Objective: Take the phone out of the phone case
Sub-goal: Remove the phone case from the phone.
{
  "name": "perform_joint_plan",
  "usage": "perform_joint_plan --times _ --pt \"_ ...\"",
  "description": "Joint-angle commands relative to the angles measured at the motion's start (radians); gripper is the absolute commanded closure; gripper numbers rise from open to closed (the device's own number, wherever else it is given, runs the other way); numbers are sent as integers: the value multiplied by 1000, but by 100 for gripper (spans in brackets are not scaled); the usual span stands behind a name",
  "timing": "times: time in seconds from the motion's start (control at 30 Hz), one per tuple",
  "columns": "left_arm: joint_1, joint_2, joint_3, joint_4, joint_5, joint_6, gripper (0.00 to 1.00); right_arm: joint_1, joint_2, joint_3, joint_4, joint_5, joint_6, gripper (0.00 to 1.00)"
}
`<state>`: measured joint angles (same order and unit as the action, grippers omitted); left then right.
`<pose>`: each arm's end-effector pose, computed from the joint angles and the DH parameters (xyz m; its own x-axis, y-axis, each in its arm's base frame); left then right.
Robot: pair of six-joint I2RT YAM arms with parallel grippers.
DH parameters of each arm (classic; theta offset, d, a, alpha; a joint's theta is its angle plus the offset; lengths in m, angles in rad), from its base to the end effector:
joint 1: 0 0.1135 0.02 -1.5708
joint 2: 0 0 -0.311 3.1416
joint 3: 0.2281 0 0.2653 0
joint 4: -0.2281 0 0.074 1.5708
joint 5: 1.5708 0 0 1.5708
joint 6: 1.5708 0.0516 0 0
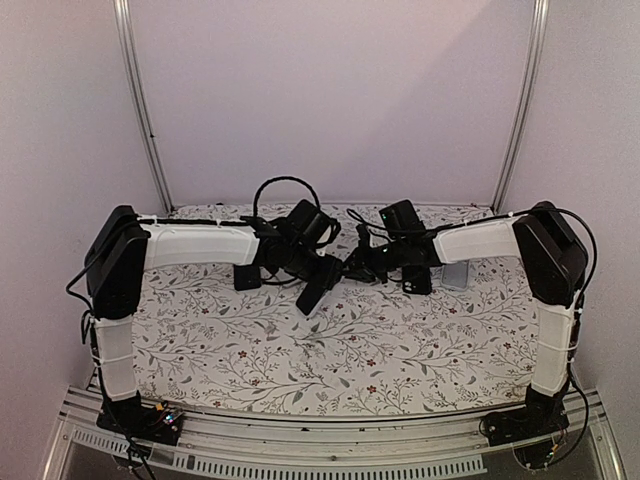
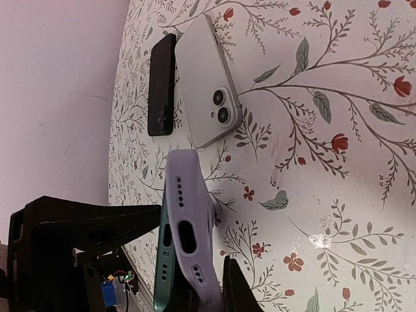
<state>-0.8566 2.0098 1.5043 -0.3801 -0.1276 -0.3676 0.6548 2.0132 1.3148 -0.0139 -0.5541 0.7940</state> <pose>0.3237 -0.3634 0.2254 -0.7237 0.2906 -0.6260 0.4679 0.8733 -0.1355 0.3633 0.3132 0.1973 -0.9580 0.0291 -0.2853 -0.2148 0.5867 0.7808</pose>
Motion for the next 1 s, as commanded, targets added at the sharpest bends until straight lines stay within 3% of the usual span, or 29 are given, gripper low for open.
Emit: perform_joint_plan --times 0.0,0.97 --pt "31 44 -27 33 -151 2 42 27 -8 -17 92 -195 72 100" --pt "-48 142 86 -76 -483 57 52 10 -34 -130 313 -303 302 100"
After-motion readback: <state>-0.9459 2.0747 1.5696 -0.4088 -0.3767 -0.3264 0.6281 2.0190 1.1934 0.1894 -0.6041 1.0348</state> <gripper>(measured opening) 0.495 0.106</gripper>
